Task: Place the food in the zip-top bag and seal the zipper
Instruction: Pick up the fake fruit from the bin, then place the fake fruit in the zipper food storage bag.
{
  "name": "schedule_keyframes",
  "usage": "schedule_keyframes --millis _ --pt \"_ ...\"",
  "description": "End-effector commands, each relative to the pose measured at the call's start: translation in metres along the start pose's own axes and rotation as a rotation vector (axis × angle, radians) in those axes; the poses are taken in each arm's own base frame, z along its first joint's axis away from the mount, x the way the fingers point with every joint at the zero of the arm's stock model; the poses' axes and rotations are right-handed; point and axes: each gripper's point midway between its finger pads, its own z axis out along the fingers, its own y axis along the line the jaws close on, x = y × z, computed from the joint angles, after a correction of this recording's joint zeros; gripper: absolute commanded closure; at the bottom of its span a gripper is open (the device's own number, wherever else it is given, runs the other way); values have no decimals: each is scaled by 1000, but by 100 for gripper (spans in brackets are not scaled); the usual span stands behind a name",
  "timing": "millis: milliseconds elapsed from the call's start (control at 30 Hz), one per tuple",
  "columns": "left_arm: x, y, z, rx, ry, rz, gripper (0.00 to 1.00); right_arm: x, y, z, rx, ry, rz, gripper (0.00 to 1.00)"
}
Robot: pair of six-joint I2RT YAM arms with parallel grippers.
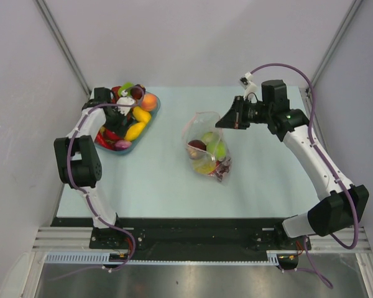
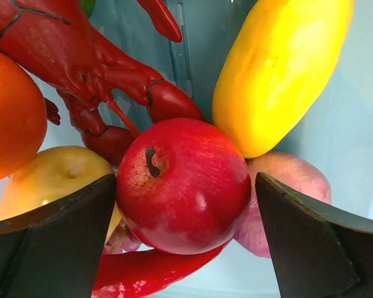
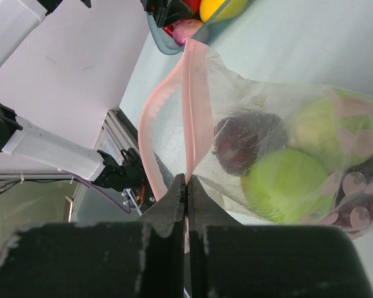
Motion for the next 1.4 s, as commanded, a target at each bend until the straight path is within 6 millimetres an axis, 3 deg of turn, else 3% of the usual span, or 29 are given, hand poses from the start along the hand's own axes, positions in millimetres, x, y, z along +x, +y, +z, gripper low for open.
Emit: schedule_keyframes --millis 0,100,233,333,500,533,600,633,667,700,733,800,833,900,933,1100,1200,1367 --pt "-10 5 -5 -13 -26 39 7 -16 9 -6 -24 -38 -34 100" --pt "-23 1 -21 2 -81 28 16 -16 8 -7 -23 -38 -28 100" --pt "-42 0 -60 -5 -144 21 33 -16 7 -5 -24 -36 -27 100" --pt "-54 -1 -83 -4 -183 11 39 -17 5 -4 -23 -34 -13 100" --pt "-87 -11 -140 11 -312 14 40 -18 3 0 -31 -30 -1 100" --pt "-100 -21 -152 52 -365 16 40 -18 5 0 -36 -32 1 100" --pt "-131 -45 -195 117 -485 17 40 -18 5 2 -42 -27 7 100" --pt "-149 -66 -213 189 -559 39 39 -19 5 3 -47 -30 5 100" --pt "-171 -91 -248 241 -651 51 39 -19 6 4 -50 -29 13 100" --pt "-185 -106 -266 274 -715 66 38 -19 5 6 -53 -25 19 100" --pt "-198 -138 -284 350 -761 69 37 -19 7 6 -59 -28 16 100" --pt "-215 -170 -315 417 -868 108 36 -21 9 6 -71 -28 26 100" --pt "-220 -202 -326 499 -891 121 36 -22 11 6 -80 -32 22 100" --pt "-226 -230 -337 563 -953 143 36 -22 14 6 -100 -28 35 100" --pt "-227 -252 -341 620 -960 147 35 -23 17 5 -110 -31 30 100" --pt "-225 -302 -296 663 -910 170 35 -26 26 -1 -141 -39 28 100" --pt "-229 -308 -262 607 -862 154 36 -26 32 -5 -163 -38 32 100" --pt "-237 -310 -228 572 -801 136 36 -27 37 -9 -196 -32 35 100"
